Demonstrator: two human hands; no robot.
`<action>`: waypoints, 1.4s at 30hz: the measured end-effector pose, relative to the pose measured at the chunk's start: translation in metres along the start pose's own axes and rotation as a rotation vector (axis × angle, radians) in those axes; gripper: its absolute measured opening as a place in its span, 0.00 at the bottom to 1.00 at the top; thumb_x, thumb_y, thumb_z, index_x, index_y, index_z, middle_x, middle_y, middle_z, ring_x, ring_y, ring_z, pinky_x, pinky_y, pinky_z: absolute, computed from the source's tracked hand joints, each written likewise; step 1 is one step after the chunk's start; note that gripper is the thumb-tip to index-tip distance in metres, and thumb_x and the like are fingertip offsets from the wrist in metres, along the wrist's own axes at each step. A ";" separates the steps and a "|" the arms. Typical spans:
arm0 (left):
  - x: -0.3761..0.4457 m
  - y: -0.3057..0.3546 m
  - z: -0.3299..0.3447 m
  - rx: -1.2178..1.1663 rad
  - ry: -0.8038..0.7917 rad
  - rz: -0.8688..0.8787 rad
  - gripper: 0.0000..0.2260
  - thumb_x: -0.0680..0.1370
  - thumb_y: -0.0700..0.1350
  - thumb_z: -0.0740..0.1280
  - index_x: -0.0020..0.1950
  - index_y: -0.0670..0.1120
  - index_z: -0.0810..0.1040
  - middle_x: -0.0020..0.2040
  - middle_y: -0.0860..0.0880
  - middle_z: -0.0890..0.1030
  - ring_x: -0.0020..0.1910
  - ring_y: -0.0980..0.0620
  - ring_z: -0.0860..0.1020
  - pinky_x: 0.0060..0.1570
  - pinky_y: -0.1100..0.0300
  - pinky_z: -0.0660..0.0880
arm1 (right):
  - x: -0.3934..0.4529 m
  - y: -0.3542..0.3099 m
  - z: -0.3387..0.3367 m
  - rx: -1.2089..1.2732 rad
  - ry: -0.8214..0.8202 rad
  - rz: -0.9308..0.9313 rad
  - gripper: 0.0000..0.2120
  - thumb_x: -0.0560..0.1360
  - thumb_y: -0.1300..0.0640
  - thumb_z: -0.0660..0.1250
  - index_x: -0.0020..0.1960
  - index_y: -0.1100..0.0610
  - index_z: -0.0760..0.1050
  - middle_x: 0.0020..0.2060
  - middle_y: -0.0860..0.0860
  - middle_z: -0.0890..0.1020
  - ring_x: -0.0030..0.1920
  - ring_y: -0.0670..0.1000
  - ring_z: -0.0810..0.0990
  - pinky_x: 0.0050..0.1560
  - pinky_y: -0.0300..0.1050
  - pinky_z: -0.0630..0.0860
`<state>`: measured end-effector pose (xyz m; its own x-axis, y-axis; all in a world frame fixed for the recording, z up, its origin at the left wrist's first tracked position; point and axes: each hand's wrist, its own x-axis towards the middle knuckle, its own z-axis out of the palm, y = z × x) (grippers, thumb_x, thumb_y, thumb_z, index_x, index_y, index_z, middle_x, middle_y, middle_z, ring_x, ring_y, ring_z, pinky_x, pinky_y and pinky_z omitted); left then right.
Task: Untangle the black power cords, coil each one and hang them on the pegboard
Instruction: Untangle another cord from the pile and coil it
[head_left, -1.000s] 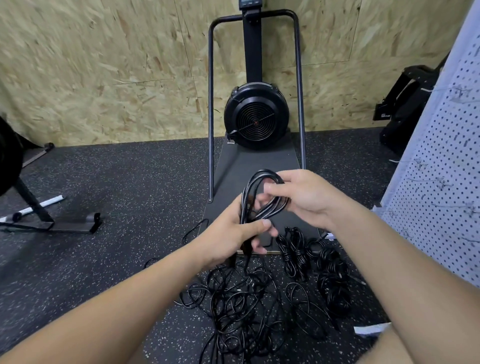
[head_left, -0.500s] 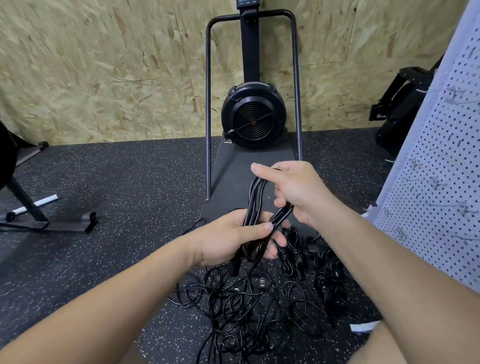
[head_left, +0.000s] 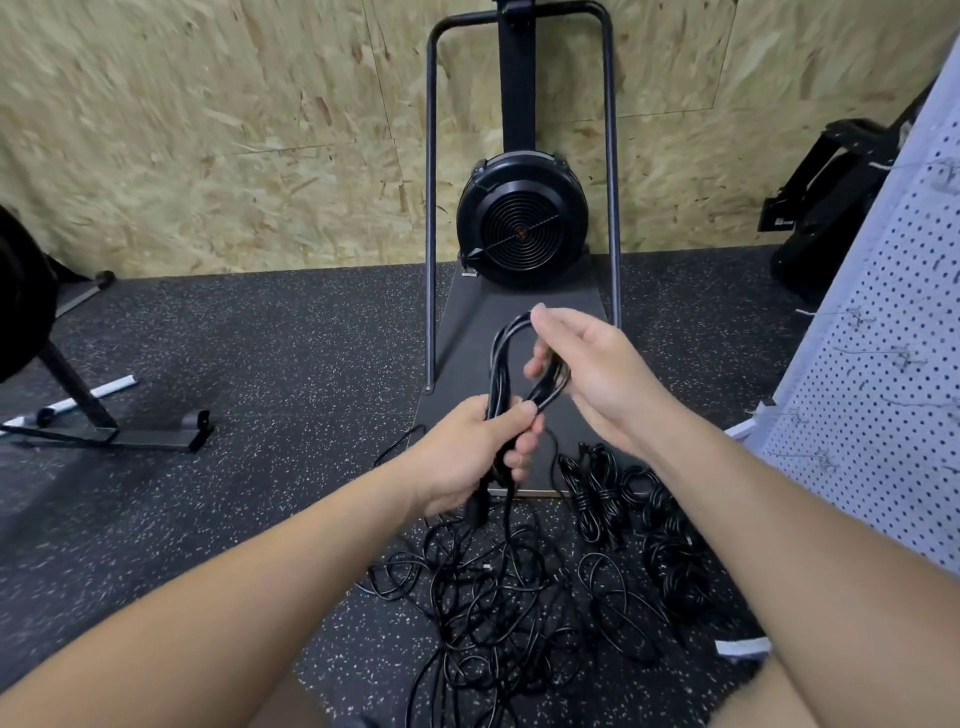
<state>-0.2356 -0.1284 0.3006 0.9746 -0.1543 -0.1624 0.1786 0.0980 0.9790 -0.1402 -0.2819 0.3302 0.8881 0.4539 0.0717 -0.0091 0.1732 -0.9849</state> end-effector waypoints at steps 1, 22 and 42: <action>0.003 0.000 -0.004 -0.015 0.050 0.027 0.11 0.91 0.45 0.61 0.53 0.42 0.76 0.37 0.49 0.70 0.33 0.53 0.66 0.36 0.60 0.71 | 0.001 0.006 -0.001 0.027 -0.021 0.067 0.18 0.86 0.41 0.66 0.58 0.56 0.83 0.46 0.55 0.85 0.47 0.55 0.87 0.58 0.53 0.84; 0.034 0.027 -0.061 -0.258 0.533 0.247 0.11 0.90 0.44 0.60 0.49 0.46 0.75 0.37 0.51 0.73 0.33 0.54 0.67 0.35 0.60 0.69 | -0.019 0.060 -0.001 -0.652 -0.383 0.345 0.08 0.80 0.58 0.78 0.56 0.60 0.83 0.38 0.55 0.85 0.33 0.47 0.79 0.35 0.36 0.73; 0.006 0.010 -0.021 -0.082 0.077 -0.023 0.08 0.84 0.51 0.74 0.52 0.46 0.83 0.41 0.50 0.72 0.38 0.53 0.67 0.40 0.60 0.68 | -0.018 0.010 0.005 -0.710 0.161 0.088 0.30 0.67 0.28 0.79 0.39 0.56 0.85 0.29 0.52 0.85 0.34 0.53 0.88 0.42 0.54 0.87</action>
<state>-0.2257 -0.1082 0.3066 0.9771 -0.0813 -0.1966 0.2082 0.1759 0.9621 -0.1590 -0.2839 0.3196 0.9550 0.2962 0.0177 0.1682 -0.4912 -0.8546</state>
